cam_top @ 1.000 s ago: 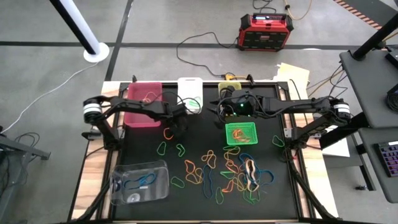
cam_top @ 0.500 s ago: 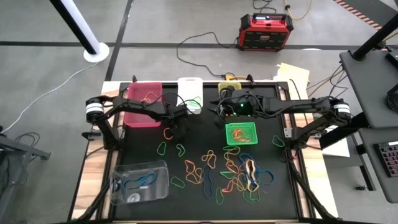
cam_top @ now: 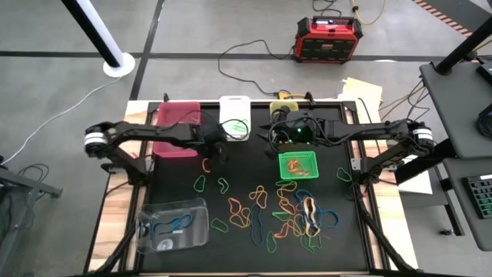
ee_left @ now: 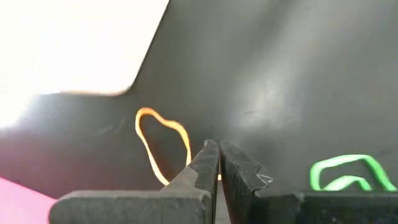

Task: Sort rubber bands into baskets
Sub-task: Put the orange rubber band into the green bin

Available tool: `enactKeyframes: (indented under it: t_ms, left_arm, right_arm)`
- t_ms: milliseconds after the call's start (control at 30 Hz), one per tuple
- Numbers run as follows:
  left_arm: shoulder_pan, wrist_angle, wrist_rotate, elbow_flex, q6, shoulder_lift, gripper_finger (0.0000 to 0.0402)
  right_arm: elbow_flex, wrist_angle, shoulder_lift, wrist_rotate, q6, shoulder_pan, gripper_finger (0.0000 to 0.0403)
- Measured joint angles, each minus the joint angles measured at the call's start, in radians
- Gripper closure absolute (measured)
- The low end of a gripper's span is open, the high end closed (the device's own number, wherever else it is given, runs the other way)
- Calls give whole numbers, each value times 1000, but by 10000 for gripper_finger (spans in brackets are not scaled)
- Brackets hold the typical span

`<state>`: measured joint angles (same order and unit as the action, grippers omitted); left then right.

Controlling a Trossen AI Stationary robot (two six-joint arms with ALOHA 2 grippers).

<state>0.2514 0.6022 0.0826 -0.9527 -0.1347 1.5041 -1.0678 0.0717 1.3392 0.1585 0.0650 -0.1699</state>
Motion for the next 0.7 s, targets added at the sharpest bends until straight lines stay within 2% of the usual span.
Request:
enactKeyframes:
  t_ms: [167, 367, 700]
  left_arm:
    - [-1, -4, -3, 6, 22, -80, 402]
    - [-1, -56, 47, 9, -52, -33, 395]
    - [2, -55, 74, -16, -119, 133, 311]
  right_arm:
    - [17, -2, 0, -1, 2, 2, 264]
    - [28, -2, 0, -2, 3, 2, 264]
    - [30, -2, 0, -2, 3, 2, 264]
